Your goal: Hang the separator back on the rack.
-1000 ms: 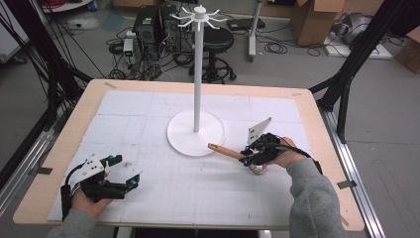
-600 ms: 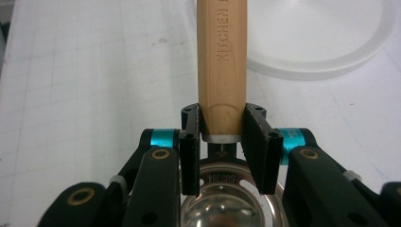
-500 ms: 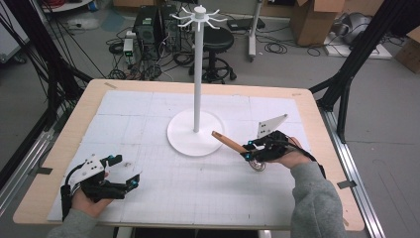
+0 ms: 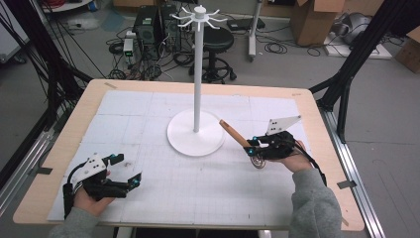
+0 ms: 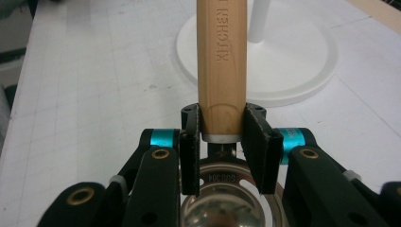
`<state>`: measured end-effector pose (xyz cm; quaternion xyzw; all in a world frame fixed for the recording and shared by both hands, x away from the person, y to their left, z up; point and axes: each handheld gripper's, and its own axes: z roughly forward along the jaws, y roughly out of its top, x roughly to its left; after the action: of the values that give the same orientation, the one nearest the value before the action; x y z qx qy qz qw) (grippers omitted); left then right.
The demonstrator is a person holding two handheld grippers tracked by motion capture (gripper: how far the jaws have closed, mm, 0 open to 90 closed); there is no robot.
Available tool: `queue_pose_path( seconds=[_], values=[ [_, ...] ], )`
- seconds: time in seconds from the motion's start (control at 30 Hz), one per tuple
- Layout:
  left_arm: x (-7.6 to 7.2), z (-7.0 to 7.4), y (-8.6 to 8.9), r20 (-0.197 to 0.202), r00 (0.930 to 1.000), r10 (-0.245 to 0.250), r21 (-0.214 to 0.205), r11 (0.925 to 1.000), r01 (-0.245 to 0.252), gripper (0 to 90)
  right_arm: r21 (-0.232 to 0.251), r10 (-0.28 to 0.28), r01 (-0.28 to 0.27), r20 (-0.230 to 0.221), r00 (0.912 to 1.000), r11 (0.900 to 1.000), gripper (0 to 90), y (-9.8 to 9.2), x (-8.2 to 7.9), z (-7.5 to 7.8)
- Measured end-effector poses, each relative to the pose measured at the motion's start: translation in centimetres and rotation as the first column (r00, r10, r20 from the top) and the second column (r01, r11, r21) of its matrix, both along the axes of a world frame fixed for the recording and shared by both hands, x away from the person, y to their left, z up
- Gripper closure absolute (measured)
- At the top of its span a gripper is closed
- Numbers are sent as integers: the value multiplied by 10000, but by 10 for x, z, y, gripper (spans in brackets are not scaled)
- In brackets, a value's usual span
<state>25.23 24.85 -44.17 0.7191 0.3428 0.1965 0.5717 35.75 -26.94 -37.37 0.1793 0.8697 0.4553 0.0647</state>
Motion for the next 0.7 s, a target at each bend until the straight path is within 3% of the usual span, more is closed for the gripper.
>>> queue_pose_path(
  seconds=[0.3,0.37,0.7],
  values=[
    [1,0,-2,28,10000,-78,34,10000,78,18,862,-884,868,149,9960,9925,696,-10,-3,8],
    [1,0,-3,17,10000,-97,33,9999,97,19,1088,-1072,1028,355,9936,9887,696,-11,-6,14],
    [1,0,-2,2,10000,-55,3,10000,55,18,1541,-1133,1033,575,9919,9826,696,-9,-10,27]
  ],
)
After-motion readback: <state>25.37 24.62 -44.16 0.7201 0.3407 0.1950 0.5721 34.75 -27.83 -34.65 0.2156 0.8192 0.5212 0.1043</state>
